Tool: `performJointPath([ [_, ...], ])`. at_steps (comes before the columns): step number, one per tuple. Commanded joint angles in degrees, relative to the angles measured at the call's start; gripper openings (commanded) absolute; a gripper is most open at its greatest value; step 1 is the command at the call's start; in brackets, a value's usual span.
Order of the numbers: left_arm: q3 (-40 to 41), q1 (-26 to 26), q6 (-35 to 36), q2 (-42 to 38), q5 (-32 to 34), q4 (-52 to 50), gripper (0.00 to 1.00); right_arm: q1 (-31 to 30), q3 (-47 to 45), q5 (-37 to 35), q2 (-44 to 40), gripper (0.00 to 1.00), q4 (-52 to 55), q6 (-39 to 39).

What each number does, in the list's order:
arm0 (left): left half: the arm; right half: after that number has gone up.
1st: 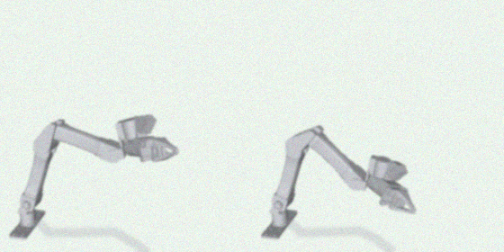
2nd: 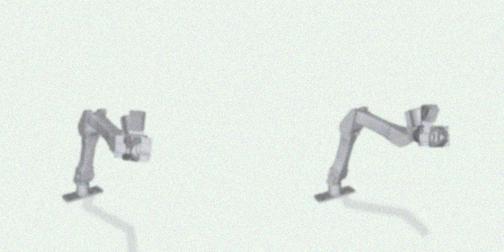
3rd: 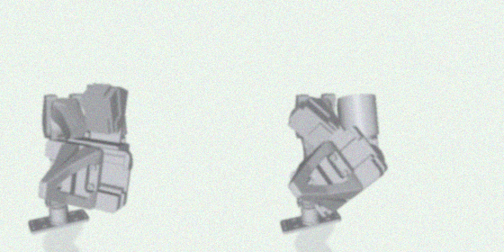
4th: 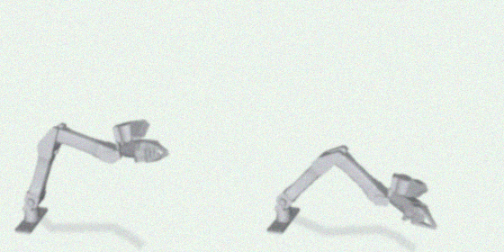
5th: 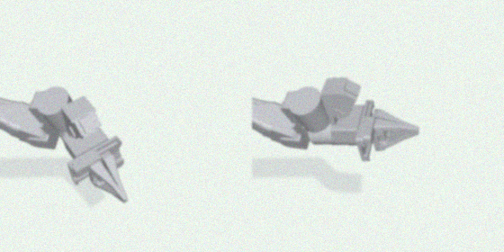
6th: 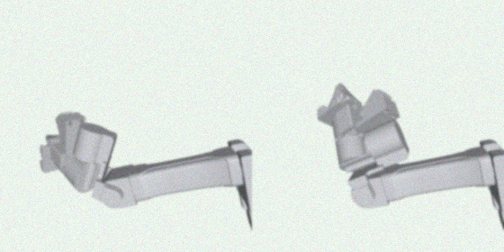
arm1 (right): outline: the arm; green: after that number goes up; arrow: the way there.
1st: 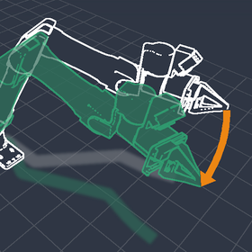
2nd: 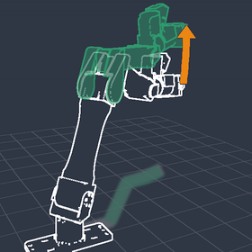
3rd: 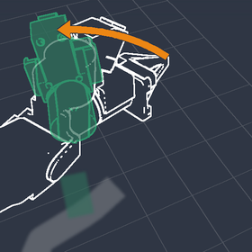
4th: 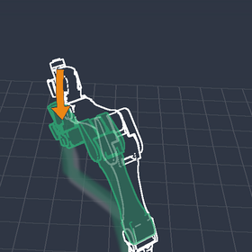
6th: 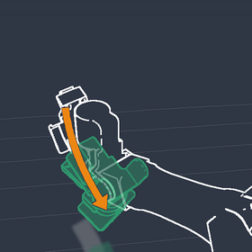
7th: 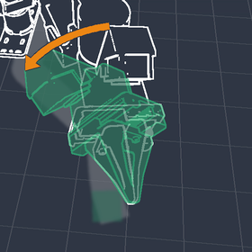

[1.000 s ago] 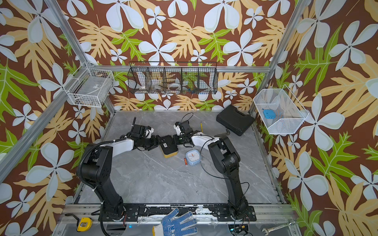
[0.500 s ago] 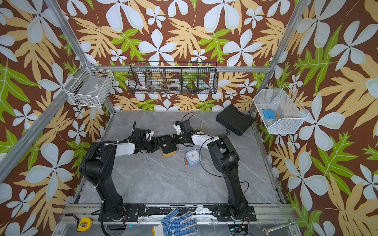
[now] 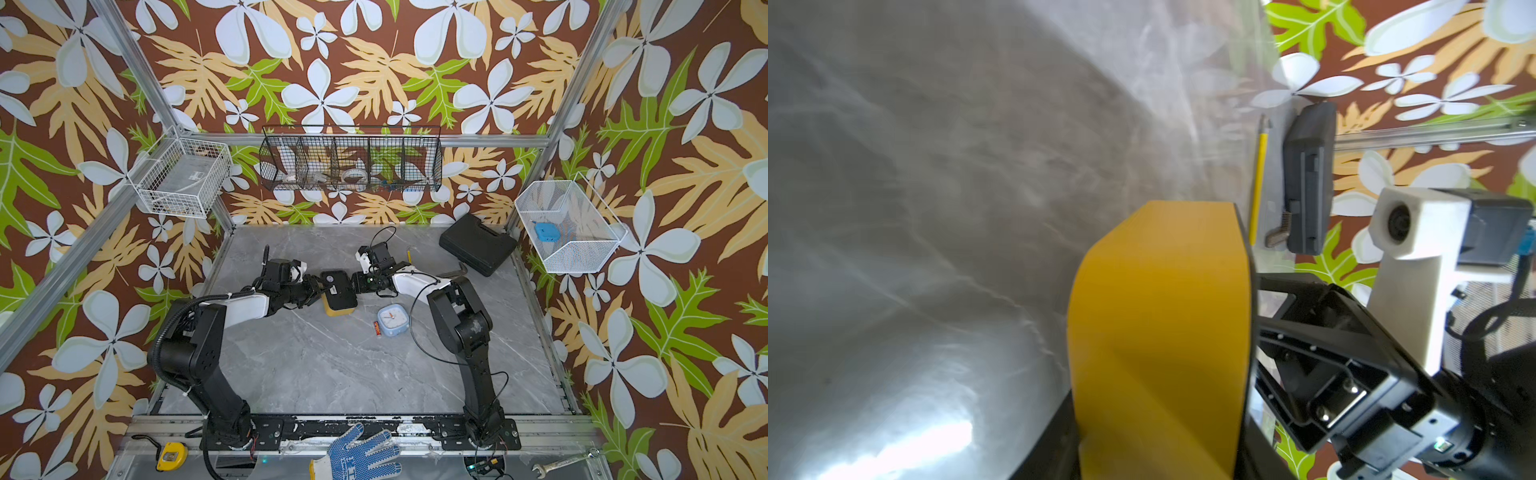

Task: Insert the battery into the alarm
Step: Adjust the alarm at the center of the board.

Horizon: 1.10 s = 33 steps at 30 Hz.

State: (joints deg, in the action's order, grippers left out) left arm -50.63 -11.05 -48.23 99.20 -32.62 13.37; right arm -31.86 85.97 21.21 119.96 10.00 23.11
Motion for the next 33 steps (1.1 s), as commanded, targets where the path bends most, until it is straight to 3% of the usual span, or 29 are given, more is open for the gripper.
performJointPath([
  [1, -0.9, 0.2, -1.6, -2.6, 0.3, 2.4, 0.28, 0.1, -1.3, -3.9, -3.4, 0.56, -0.3, -5.4],
  [7, -5.7, 0.4, -2.5, -4.6, 3.9, -7.4, 0.27, -0.4, -6.8, -6.3, -11.0, 0.67, -4.7, -14.9],
  [10, -7.6, 0.9, -3.7, -5.0, 5.0, -10.7, 0.26, -2.6, -9.8, -9.1, -15.2, 0.69, -6.7, -23.7],
  [16, -10.6, 2.0, -10.0, -5.3, 8.7, -17.0, 0.26, -14.7, -25.1, -18.5, -22.6, 0.69, -21.6, -56.2],
  [24, -11.1, 1.9, -14.2, -7.2, 10.2, -20.7, 0.26, -18.9, -27.8, -29.5, -19.2, 0.7, -35.9, -60.0],
  [33, -9.2, 1.9, -16.4, -8.2, 10.2, -20.2, 0.25, -19.0, -23.9, -34.2, -13.2, 0.67, -38.3, -61.1],
])
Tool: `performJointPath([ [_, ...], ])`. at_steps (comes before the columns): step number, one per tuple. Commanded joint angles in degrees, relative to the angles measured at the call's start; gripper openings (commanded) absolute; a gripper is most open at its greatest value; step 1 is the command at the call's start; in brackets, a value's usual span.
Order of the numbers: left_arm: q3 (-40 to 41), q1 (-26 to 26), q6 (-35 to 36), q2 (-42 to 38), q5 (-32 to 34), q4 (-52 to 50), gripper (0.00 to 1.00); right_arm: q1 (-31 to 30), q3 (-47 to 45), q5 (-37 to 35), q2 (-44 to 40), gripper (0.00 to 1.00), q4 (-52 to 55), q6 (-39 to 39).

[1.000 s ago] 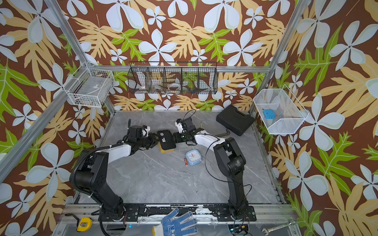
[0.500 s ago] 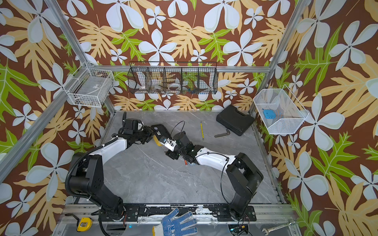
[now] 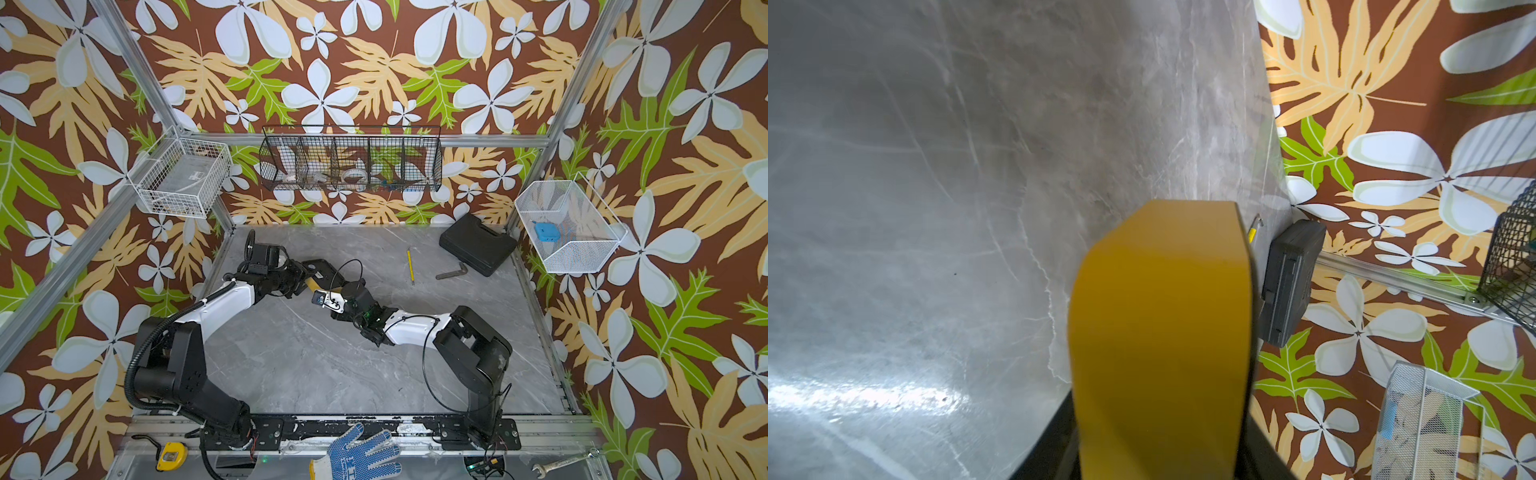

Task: Insert the battery into the alarm
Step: Adjust the alarm at the center of the board.

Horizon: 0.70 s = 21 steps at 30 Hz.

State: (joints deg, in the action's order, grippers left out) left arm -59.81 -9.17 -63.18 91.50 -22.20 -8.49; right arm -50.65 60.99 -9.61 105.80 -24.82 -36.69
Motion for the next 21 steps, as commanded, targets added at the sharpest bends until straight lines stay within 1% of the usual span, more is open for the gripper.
performJointPath([
  [1, 0.0, 0.0, -1.7, -0.6, -0.1, 1.6, 0.25, -0.2, 1.7, -3.8, 1.5, 0.65, -3.3, -1.1],
  [5, 0.7, 0.0, -3.0, -0.6, -0.6, 2.9, 0.25, -0.3, 2.1, -2.4, 2.5, 0.58, -5.0, -0.5],
  [9, 1.1, 0.0, -3.8, -0.5, -1.3, 3.4, 0.25, -0.8, 2.8, -2.9, 3.9, 0.57, -5.4, -0.6],
  [13, 1.0, 0.0, -4.1, -0.4, -2.0, 3.5, 0.26, -0.9, 3.4, -2.7, 4.6, 0.52, -5.6, -0.8],
  [15, 1.0, 0.0, -4.1, -0.4, -2.1, 3.6, 0.27, -0.9, 3.8, -2.4, 4.9, 0.46, -5.5, -0.7],
  [17, 1.0, 0.0, -3.9, -0.5, -2.1, 3.5, 0.28, -1.0, 3.9, -2.6, 4.9, 0.38, -5.5, -0.5],
  [18, 1.1, 0.0, -3.8, -0.6, -2.1, 3.5, 0.3, -0.9, 3.9, -2.9, 4.8, 0.33, -5.6, -0.3],
  [21, 1.1, 0.0, -3.6, -0.8, -2.0, 3.6, 0.38, -1.0, 4.9, -3.1, 4.5, 0.25, -4.0, 1.2],
])
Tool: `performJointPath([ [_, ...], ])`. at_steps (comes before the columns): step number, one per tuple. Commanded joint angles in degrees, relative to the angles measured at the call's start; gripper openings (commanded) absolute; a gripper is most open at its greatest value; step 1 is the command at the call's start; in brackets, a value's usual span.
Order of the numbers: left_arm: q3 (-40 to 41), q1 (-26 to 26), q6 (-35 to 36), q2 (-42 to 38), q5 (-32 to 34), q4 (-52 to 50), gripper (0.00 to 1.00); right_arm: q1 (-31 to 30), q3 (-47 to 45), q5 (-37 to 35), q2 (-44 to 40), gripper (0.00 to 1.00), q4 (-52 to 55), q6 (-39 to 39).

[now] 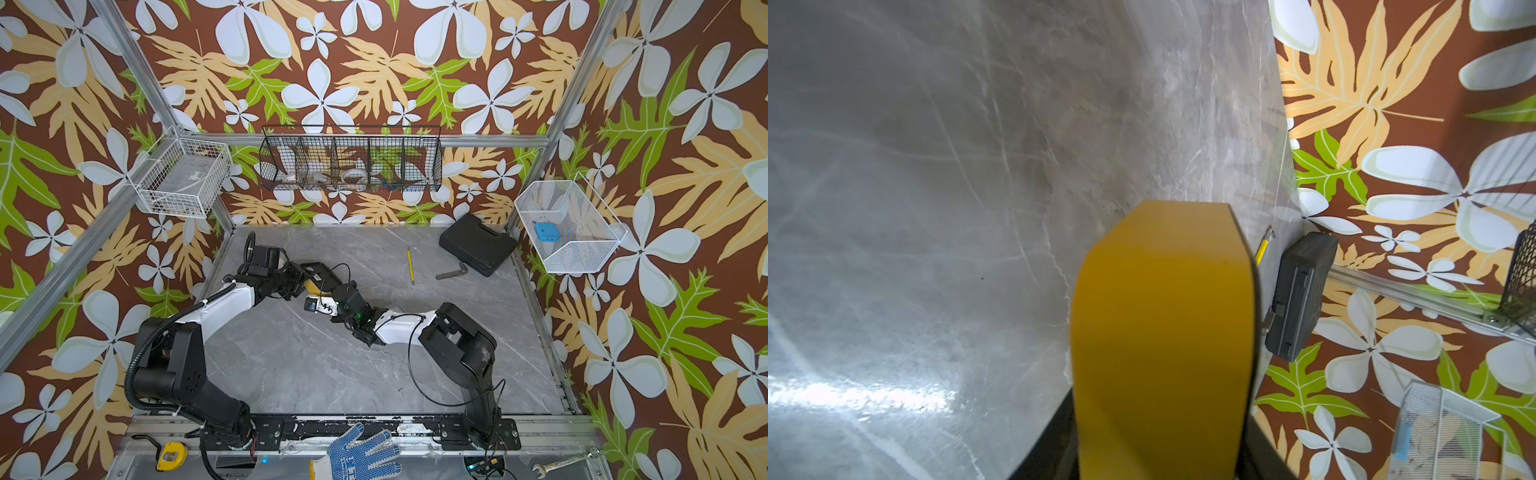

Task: Insert the battery into the alarm
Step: Adjust the alarm at the center of the board.

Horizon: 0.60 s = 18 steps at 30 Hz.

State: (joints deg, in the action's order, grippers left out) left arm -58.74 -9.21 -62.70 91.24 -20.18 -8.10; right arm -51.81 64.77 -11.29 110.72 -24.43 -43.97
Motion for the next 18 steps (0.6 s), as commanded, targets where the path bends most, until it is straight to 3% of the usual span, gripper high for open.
performJointPath([
  [1, 0.0, 0.0, -3.9, -0.5, -3.9, 3.1, 0.41, 0.2, 1.3, -1.2, -0.7, 0.23, -3.9, 9.2],
  [5, 0.1, 0.2, -3.1, -1.4, -2.9, 3.2, 0.48, 0.2, 3.5, -0.1, -1.1, 0.2, -0.2, 13.3],
  [9, 0.4, 0.3, -2.9, -1.7, -2.3, 4.0, 0.48, 0.2, 4.4, 2.2, -1.0, 0.21, 3.0, 15.0],
  [12, 1.2, 0.5, -4.0, -1.7, -2.7, 4.7, 0.47, 0.3, 1.6, 2.6, -2.0, 0.42, 0.8, 13.5],
  [14, 1.6, 0.6, -4.2, -2.0, -2.4, 4.9, 0.47, 0.9, -1.4, 2.5, -3.1, 0.51, -3.0, 11.8],
  [18, 1.1, 1.0, -3.2, -1.4, -2.4, 4.5, 0.47, 4.0, -0.8, 4.7, -3.9, 0.57, -0.1, 14.3],
])
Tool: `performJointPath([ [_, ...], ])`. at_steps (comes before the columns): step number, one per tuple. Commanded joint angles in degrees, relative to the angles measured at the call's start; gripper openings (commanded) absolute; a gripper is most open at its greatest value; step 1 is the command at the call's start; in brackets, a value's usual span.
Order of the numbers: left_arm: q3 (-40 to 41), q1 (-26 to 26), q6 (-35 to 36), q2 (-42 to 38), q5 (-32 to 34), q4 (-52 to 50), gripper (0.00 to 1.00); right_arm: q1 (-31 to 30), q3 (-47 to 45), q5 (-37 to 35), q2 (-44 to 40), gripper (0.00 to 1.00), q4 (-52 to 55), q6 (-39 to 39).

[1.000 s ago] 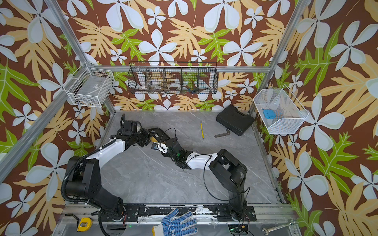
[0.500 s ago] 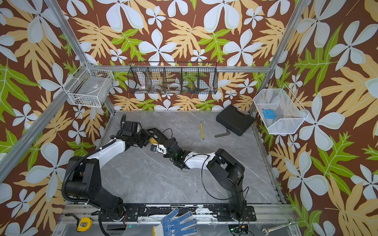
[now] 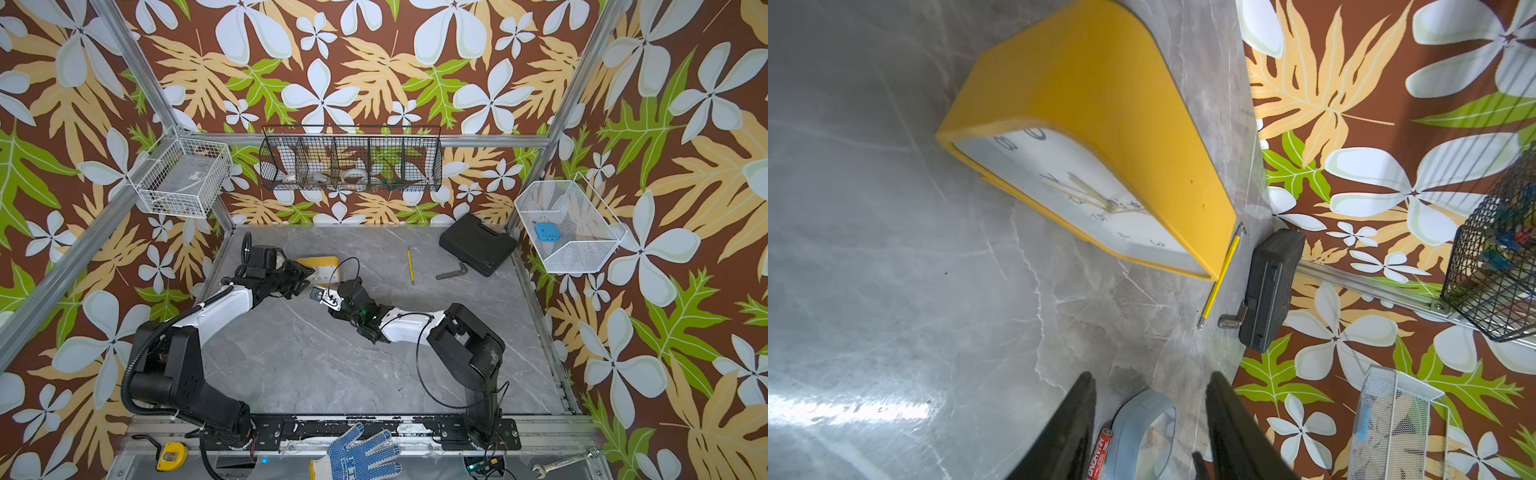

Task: Insert the battery into the alarm
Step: Adjust the alarm at the center of the board.

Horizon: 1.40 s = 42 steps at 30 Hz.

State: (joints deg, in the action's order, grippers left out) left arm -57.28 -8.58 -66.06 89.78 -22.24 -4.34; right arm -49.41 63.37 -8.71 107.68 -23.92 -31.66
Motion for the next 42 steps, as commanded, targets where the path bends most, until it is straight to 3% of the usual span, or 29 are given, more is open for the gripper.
performJointPath([
  [1, -0.6, 0.4, 0.7, 0.2, -0.1, 0.8, 0.47, 2.5, 1.3, 3.8, -1.1, 0.58, 0.6, 3.7],
  [4, -2.0, 0.4, 3.6, 0.2, 1.1, 0.6, 0.5, 5.4, 6.2, 8.8, 0.2, 0.6, 8.1, 10.2],
  [8, -3.0, 0.4, 9.1, -0.4, -1.4, 5.3, 0.61, 6.9, 10.6, 15.8, 2.9, 0.64, 13.7, 12.9],
  [12, -5.3, 0.4, 24.8, -1.5, 4.8, 2.6, 0.71, 10.5, 18.1, 22.6, 7.7, 0.71, 20.5, 16.4],
  [16, -1.9, 0.4, 38.8, -4.9, 11.2, 5.5, 0.76, 15.3, 24.6, 29.4, 12.3, 0.73, 23.8, 20.0],
  [20, -0.8, 0.4, 52.5, -4.5, 12.4, 6.6, 0.78, 16.5, 34.2, 33.0, 17.7, 0.74, 32.9, 15.4],
  [26, 1.3, 0.4, 66.5, -3.3, 15.1, 11.5, 0.79, 17.3, 44.5, 34.3, 24.2, 0.75, 40.9, 8.8],
  [30, -0.2, 0.8, 69.3, -0.7, 17.5, 12.2, 0.8, 18.3, 50.4, 36.6, 28.4, 0.75, 42.6, 8.7],
  [34, -1.2, 1.4, 65.3, 2.4, 11.4, 14.9, 0.84, 18.5, 55.5, 40.0, 32.2, 0.75, 43.7, 8.1],
  [42, -2.3, 2.4, 62.3, 6.6, 8.7, 15.8, 0.84, 18.5, 61.6, 44.1, 37.7, 0.75, 42.6, 6.8],
])
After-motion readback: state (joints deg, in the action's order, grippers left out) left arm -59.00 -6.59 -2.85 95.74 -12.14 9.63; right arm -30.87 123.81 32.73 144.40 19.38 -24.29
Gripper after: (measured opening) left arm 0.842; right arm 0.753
